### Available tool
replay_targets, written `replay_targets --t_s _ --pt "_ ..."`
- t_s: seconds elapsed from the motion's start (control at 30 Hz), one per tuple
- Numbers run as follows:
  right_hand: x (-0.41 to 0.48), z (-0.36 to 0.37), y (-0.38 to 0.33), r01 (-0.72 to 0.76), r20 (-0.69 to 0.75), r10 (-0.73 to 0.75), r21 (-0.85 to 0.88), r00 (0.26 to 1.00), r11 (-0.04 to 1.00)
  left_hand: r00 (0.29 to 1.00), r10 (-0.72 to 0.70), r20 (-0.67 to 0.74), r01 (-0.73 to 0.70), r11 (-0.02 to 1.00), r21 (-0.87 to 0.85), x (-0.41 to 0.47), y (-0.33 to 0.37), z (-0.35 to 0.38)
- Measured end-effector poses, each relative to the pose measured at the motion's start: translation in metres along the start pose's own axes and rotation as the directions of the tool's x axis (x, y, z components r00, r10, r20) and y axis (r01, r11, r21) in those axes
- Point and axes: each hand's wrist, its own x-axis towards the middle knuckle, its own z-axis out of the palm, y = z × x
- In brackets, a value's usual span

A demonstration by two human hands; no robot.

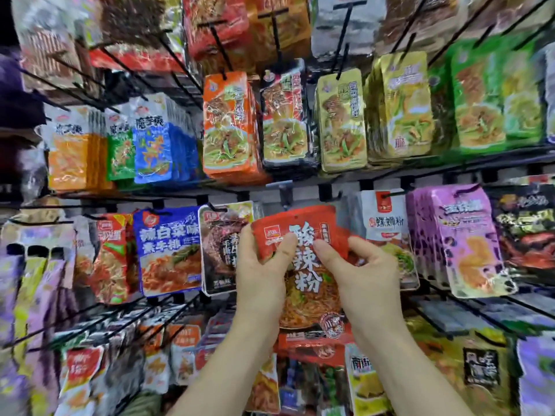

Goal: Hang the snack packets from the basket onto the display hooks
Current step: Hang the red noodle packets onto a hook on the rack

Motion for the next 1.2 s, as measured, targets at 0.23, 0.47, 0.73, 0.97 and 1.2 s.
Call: replay_targets --t_s 0.23,0.47,0.73,0.97,1.2 --pt "0.009 0.004 0.005 0.013 0.085 -0.007 -0.065 0.996 0.998 0.994 -0.075 -0.075 0.076 0.997 0.013 0.026 -0.005 -0.005" --pt "0.016 0.006 0.010 0.009 -0.017 -0.010 -0.089 1.000 0.996 0.990 -0.141 -0.018 0.142 0.986 0.088 0.050 0.009 -0.009" --pt "0.026 0.000 0.012 -0.197 0.060 0.194 0.051 0.979 0.979 0.990 0.134 -0.038 -0.112 0.927 0.357 0.065 0.010 -0.001" --pt "0.032 -0.009 0.011 -0.141 0.028 0.141 -0.014 0.990 0.990 0.996 0.003 -0.084 0.026 0.940 0.340 0.080 0.018 -0.005" --pt "0.038 -0.012 0.007 0.002 0.013 0.000 -0.135 1.000 0.991 0.997 0.078 0.003 -0.071 0.892 0.446 0.077 0.022 -0.006"
